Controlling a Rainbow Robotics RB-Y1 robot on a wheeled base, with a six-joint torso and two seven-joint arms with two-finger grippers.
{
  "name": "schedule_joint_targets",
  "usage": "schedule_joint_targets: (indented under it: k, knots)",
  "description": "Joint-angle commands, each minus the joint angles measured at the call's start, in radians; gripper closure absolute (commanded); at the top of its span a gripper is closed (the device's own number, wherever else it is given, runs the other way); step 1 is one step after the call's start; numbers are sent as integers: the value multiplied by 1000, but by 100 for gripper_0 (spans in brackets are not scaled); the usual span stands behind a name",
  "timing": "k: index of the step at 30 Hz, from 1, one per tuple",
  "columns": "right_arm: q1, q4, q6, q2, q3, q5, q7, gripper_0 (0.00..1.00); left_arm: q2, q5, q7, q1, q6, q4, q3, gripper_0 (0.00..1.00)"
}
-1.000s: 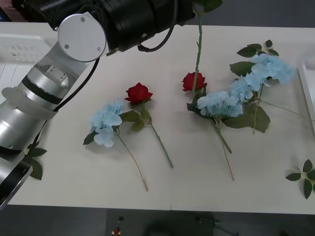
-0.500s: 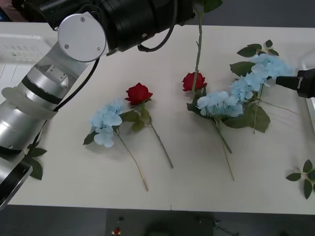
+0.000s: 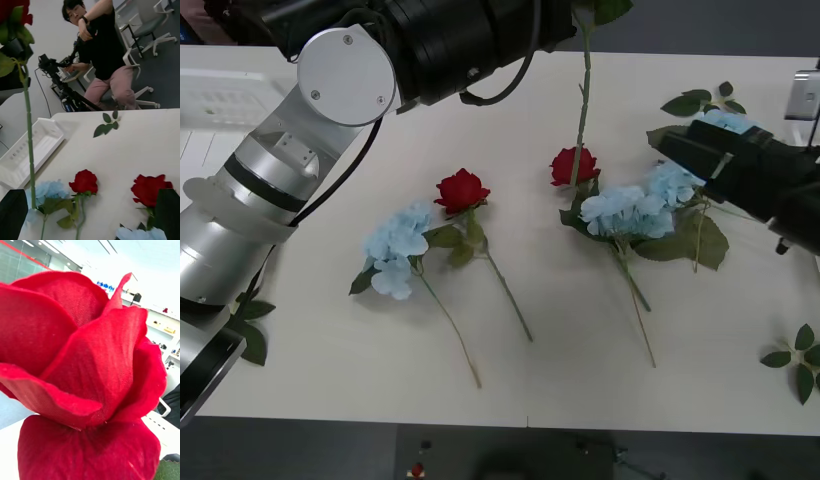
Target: Put the red flowers into the right box and the blue flowers into the left box
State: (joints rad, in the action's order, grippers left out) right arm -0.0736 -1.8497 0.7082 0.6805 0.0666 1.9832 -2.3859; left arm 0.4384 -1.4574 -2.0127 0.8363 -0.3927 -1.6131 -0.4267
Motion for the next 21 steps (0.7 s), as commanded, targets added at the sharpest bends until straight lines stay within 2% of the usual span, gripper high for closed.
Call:
schedule_joint_targets:
  k: [1,7,15,17,18,19,20,21]
  knots:
    - [-87,-43,-9,-79,-85,-73,-6,0,20,-6,14,24,8,-38,-6,100]
    - [-227,38,-49,-213,-188,-218,1,0,20,-6,14,24,8,-38,-6,100]
    - [-339,162,-41,-346,-195,-336,-2,0,20,-6,14,24,8,-38,-6,100]
    - [-356,187,-42,-365,-199,-337,-4,35,20,-6,14,24,8,-38,-6,100]
    - [-365,202,-41,-372,-199,-337,-1,67,20,-6,14,24,8,-38,-6,100]
    - [-374,214,-41,-378,-199,-337,1,91,20,-6,14,24,8,-38,-6,100]
    - [-377,221,-41,-380,-199,-337,1,100,20,-6,14,24,8,-38,-6,100]
    - [-385,233,-39,-380,-202,-339,-2,100,20,-6,14,24,8,-38,-6,100]
